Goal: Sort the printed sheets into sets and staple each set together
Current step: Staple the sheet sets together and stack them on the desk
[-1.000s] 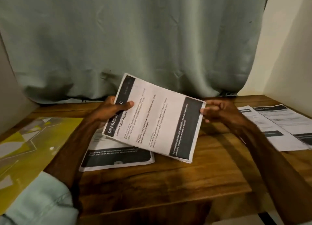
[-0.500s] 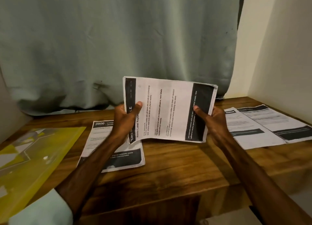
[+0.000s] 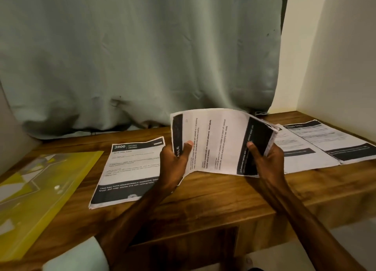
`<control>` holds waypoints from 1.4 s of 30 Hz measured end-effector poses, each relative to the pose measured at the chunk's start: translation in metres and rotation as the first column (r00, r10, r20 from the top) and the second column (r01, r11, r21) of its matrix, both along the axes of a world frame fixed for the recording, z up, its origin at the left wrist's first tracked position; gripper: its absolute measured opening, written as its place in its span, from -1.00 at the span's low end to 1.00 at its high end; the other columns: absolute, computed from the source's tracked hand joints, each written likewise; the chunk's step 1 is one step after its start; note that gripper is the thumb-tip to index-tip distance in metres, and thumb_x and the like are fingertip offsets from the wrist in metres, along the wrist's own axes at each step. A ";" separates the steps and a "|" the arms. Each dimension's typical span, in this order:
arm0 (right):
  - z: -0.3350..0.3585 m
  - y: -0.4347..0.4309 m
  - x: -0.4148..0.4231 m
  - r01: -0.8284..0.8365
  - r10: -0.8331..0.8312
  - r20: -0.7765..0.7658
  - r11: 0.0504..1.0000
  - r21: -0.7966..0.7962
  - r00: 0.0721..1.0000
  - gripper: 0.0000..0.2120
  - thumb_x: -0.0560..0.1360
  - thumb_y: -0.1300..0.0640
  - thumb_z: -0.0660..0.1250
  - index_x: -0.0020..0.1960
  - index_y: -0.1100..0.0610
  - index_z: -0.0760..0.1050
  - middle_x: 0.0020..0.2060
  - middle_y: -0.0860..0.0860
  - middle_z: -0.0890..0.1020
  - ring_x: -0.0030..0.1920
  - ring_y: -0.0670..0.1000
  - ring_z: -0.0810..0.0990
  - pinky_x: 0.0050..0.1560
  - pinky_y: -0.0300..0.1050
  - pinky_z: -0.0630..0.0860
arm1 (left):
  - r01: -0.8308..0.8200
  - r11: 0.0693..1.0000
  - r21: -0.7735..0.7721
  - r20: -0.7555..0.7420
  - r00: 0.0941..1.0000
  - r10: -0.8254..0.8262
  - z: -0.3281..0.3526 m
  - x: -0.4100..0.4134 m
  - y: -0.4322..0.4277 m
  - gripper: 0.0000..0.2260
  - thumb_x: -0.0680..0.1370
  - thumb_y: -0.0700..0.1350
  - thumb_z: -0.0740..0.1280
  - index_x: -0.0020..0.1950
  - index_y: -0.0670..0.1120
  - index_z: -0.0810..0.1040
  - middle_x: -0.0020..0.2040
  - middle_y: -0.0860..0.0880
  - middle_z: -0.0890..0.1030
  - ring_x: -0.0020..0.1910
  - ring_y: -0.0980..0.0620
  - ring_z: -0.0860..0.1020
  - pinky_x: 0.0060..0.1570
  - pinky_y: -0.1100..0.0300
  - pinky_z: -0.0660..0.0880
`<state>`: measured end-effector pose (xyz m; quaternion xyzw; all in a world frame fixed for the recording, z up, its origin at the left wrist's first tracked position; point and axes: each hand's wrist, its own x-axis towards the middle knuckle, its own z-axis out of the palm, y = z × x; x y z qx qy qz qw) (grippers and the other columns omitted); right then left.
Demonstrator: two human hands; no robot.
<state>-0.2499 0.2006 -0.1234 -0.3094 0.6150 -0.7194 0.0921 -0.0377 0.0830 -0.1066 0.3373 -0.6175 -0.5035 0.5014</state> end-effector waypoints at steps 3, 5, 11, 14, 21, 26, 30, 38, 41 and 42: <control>0.010 0.000 -0.001 0.015 -0.015 -0.002 1.000 -0.022 1.000 -0.58 0.55 -0.02 0.45 0.35 0.06 0.46 0.13 0.00 0.64 0.06 -0.05 0.65 0.04 0.03 0.65 | -0.028 1.000 -0.014 -0.049 0.998 0.027 0.002 -0.002 -0.001 -0.77 0.58 0.04 0.43 0.19 0.00 0.57 0.05 0.00 0.72 -0.11 0.04 0.74 -0.11 0.05 0.70; 0.002 0.002 0.001 0.007 -0.007 0.006 1.000 -0.018 1.000 -0.63 0.56 -0.01 0.44 0.32 0.01 0.46 0.13 0.00 0.64 0.06 -0.04 0.66 -0.01 -0.02 0.65 | -0.004 1.000 0.015 -0.028 1.000 0.005 -0.006 -0.004 -0.001 -0.85 0.57 0.03 0.45 0.11 0.07 0.57 0.05 0.00 0.72 -0.11 0.04 0.74 -0.10 0.04 0.70; -0.006 0.007 0.002 0.001 0.000 0.006 0.998 -0.056 1.000 -0.50 0.55 0.01 0.45 0.44 0.04 0.41 0.17 -0.02 0.64 0.09 -0.08 0.66 0.01 -0.03 0.65 | 0.000 0.999 -0.053 -0.086 0.996 -0.005 -0.004 -0.001 -0.007 -0.83 0.57 0.02 0.44 0.13 0.05 0.58 0.02 0.03 0.73 -0.11 0.06 0.74 -0.17 0.11 0.69; -0.009 0.005 0.003 0.013 -0.013 0.001 1.000 -0.007 1.000 -0.49 0.55 0.00 0.45 0.44 0.06 0.42 0.23 0.05 0.63 0.17 0.04 0.65 0.10 0.13 0.66 | 0.032 0.998 -0.052 -0.002 0.999 -0.032 -0.014 -0.001 -0.009 -0.82 0.57 0.00 0.44 0.16 0.05 0.59 0.07 -0.02 0.73 -0.09 0.07 0.74 -0.11 0.06 0.70; 0.011 0.003 -0.008 -0.070 0.074 -0.039 0.993 0.090 0.997 -0.53 0.53 -0.04 0.46 0.37 0.11 0.48 0.19 0.08 0.67 0.08 0.08 0.70 0.04 0.09 0.68 | 0.105 0.987 -0.121 0.142 0.986 -0.088 0.005 0.006 -0.028 -0.79 0.61 -0.03 0.41 0.23 -0.02 0.58 0.03 0.02 0.72 -0.10 0.09 0.74 -0.18 0.13 0.69; 0.049 0.015 -0.025 -0.238 0.238 0.042 0.971 -0.012 0.970 -0.88 0.61 0.12 0.38 0.12 0.11 0.59 -0.14 -0.01 0.76 -0.26 -0.07 0.74 -0.36 -0.28 0.59 | 0.253 0.959 -0.130 0.362 0.912 -0.191 0.058 0.032 -0.062 -0.92 0.58 -0.08 0.44 0.06 0.03 0.61 -0.14 0.10 0.74 -0.15 0.08 0.74 -0.17 0.09 0.70; 0.056 0.015 -0.041 -0.258 0.258 0.004 0.965 0.036 0.966 -0.80 0.61 0.07 0.39 0.19 0.12 0.60 -0.13 -0.03 0.77 -0.17 -0.03 0.76 -0.33 -0.27 0.60 | 0.342 0.932 -0.115 0.459 0.851 -0.256 0.074 0.046 -0.078 -0.87 0.56 -0.07 0.46 0.10 0.01 0.62 -0.17 0.15 0.74 -0.15 0.05 0.74 -0.26 0.20 0.66; 0.049 0.021 -0.040 -0.480 0.499 0.055 0.790 0.382 0.865 -0.75 0.62 0.02 0.34 0.10 0.18 0.66 -0.09 0.19 0.74 -0.31 0.09 0.67 -0.40 -0.19 0.59 | 0.402 0.916 -0.007 0.613 0.726 -0.314 0.072 0.059 -0.098 -0.59 0.42 -0.01 0.56 0.21 -0.13 0.62 0.01 -0.08 0.75 -0.05 -0.11 0.74 0.01 -0.13 0.68; 0.049 0.023 -0.042 -0.586 0.661 0.065 0.610 0.534 0.747 -0.71 0.62 0.02 0.33 0.18 0.21 0.63 -0.03 0.25 0.72 -0.38 0.05 0.63 -0.45 -0.23 0.56 | 0.404 0.914 0.034 0.691 0.651 -0.314 0.078 0.057 -0.101 -0.41 0.29 0.15 0.64 0.20 -0.11 0.64 0.03 -0.08 0.75 -0.03 -0.11 0.74 0.06 -0.13 0.66; 0.048 0.023 -0.040 -0.591 0.683 0.067 0.572 0.569 0.727 -0.71 0.62 0.02 0.33 0.20 0.20 0.61 -0.03 0.23 0.72 -0.38 0.04 0.64 -0.48 -0.24 0.54 | 0.414 0.909 0.049 0.713 0.624 -0.322 0.080 0.055 -0.101 -0.36 0.24 0.21 0.65 0.20 -0.09 0.64 0.03 -0.07 0.75 -0.02 -0.12 0.74 0.07 -0.13 0.65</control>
